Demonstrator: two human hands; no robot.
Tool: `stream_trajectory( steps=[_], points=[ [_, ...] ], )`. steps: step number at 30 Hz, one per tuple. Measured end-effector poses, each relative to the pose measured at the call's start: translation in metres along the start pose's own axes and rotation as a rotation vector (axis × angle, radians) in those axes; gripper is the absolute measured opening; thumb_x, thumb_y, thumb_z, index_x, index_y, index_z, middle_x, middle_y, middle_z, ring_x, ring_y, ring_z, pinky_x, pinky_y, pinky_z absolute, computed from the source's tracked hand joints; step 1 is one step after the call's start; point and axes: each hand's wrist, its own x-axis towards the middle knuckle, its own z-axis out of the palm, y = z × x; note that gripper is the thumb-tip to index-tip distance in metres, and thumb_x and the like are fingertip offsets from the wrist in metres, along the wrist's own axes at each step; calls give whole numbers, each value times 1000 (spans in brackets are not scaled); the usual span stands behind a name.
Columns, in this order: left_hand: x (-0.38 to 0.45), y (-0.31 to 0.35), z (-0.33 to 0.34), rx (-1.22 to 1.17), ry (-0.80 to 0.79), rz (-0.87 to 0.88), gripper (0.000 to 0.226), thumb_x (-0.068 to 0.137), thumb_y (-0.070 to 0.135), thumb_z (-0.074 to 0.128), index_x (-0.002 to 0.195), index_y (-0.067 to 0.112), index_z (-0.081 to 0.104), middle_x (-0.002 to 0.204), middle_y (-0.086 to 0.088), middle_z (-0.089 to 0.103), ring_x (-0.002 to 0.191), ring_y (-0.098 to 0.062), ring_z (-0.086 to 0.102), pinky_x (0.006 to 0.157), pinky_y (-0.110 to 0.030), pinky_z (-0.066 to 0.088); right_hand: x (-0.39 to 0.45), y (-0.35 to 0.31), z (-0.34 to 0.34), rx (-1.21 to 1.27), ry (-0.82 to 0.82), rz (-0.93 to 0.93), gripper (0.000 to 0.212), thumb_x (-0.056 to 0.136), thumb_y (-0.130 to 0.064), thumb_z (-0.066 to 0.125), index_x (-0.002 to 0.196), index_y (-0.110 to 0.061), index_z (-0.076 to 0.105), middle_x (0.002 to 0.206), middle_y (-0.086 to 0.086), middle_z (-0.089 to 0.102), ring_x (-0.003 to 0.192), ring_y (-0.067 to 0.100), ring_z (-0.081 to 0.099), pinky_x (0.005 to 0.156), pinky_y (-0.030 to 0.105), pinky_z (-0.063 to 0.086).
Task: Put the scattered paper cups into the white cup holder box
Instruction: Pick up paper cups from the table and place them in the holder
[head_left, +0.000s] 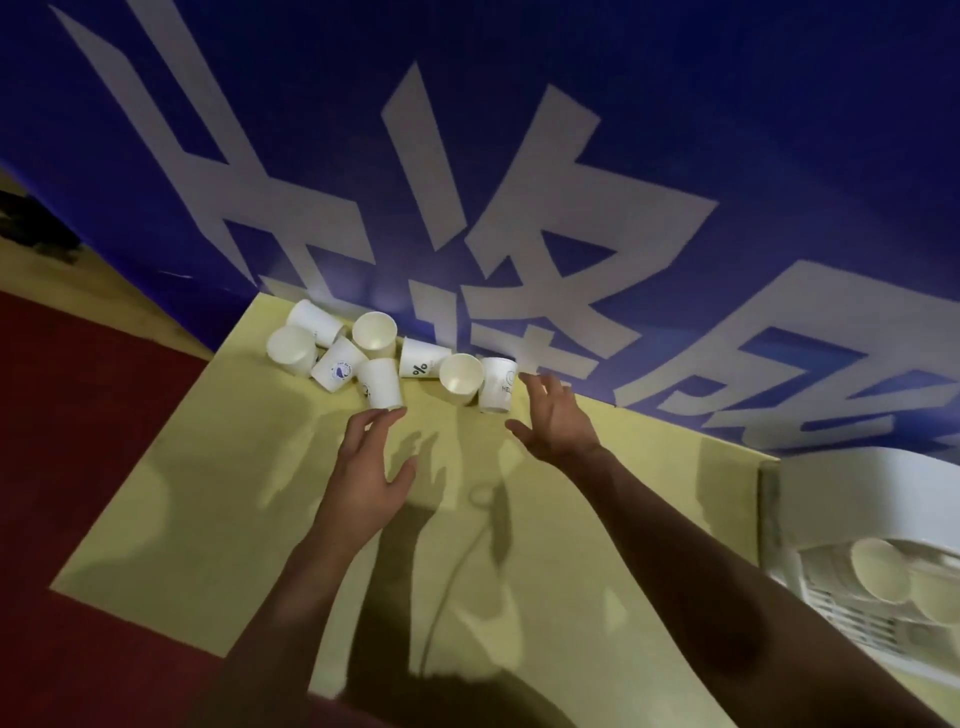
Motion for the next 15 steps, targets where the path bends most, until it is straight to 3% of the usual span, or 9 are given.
stream_trajectory(
  steps=[7, 15],
  points=[
    [55, 6, 7, 49, -34, 33, 71, 88, 26, 73, 150, 31, 39, 152, 8, 29, 141, -17, 35, 112, -37, 39, 70, -8, 22, 47, -58, 61, 76, 95, -53, 63, 157, -30, 24, 146, 15, 45, 123, 34, 54, 98, 49, 56],
    [110, -2, 41, 113, -159, 67, 80, 87, 32, 73, 153, 33, 28, 158, 8, 20, 143, -19, 28, 112, -35, 34, 83, -4, 49, 95, -13, 58, 72, 92, -53, 69, 147, -26, 31, 139, 16, 52, 116, 34, 61, 88, 50, 61]
  ],
)
